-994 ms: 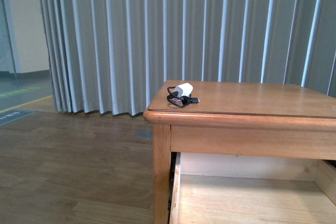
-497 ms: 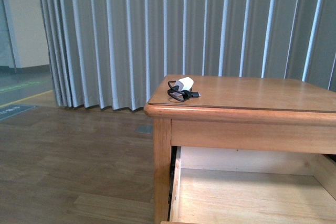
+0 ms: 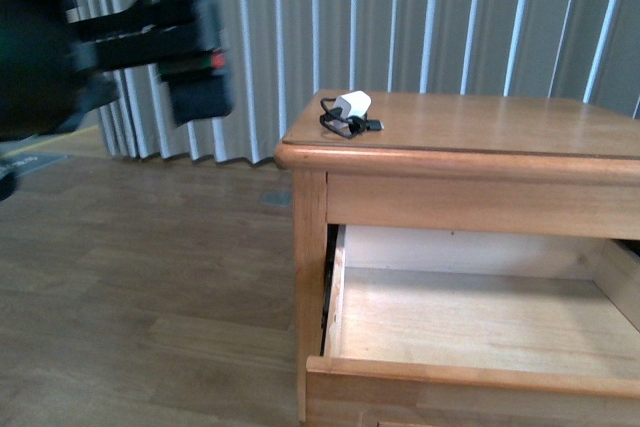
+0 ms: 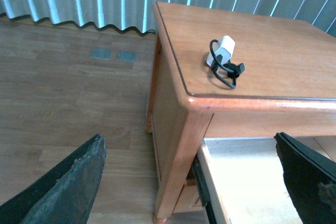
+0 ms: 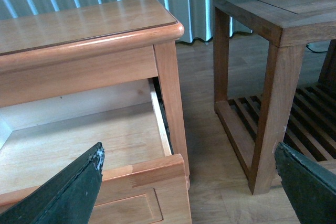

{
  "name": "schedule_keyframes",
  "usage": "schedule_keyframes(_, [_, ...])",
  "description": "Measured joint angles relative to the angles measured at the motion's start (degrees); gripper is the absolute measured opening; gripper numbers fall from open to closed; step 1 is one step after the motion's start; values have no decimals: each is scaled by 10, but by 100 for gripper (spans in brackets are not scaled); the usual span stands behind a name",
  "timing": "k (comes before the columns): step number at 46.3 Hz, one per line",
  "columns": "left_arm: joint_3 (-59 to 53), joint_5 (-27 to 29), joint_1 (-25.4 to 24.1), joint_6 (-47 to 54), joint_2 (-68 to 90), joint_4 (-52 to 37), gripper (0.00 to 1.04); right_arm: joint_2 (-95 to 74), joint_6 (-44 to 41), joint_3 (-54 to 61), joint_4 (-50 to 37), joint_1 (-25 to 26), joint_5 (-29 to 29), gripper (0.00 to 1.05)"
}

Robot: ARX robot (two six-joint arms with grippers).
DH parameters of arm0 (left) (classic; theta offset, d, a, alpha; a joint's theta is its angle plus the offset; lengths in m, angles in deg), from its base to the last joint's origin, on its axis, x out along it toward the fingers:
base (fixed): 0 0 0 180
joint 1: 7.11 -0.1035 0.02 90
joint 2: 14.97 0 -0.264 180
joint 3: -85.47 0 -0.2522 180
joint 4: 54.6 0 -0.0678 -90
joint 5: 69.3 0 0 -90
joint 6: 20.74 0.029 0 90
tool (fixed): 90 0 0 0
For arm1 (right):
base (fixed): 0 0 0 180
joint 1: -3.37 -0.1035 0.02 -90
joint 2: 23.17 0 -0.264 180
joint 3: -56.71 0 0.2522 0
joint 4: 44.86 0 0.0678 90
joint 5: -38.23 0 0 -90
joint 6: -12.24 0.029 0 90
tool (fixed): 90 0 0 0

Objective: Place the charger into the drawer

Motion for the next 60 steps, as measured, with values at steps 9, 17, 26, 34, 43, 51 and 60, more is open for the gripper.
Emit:
schedule_keyframes(9, [189,-20,12,-33,180,28,99,0,0,0,0,0,0,96])
schedule_keyframes(17, [343,-24,19,-74,305,76,99,0,0,0,0,0,0,96])
schedule_keyframes(26, [526,-34,32,-97,433,145,99,0,0,0,0,0,0,96])
schedule_keyframes(34, [694,-31,41,-105,531,236,84,0,0,0,0,0,0,96])
schedule_keyframes(43, [729,-42,42,-117,551,270,50,0,0,0,0,0,0,96])
schedule_keyframes(51, [700,-50,43,-155,529,260,29,0,0,0,0,0,0,96])
schedule_keyframes(60, [571,-66,68,-167,458,174,24,0,0,0,0,0,0,96])
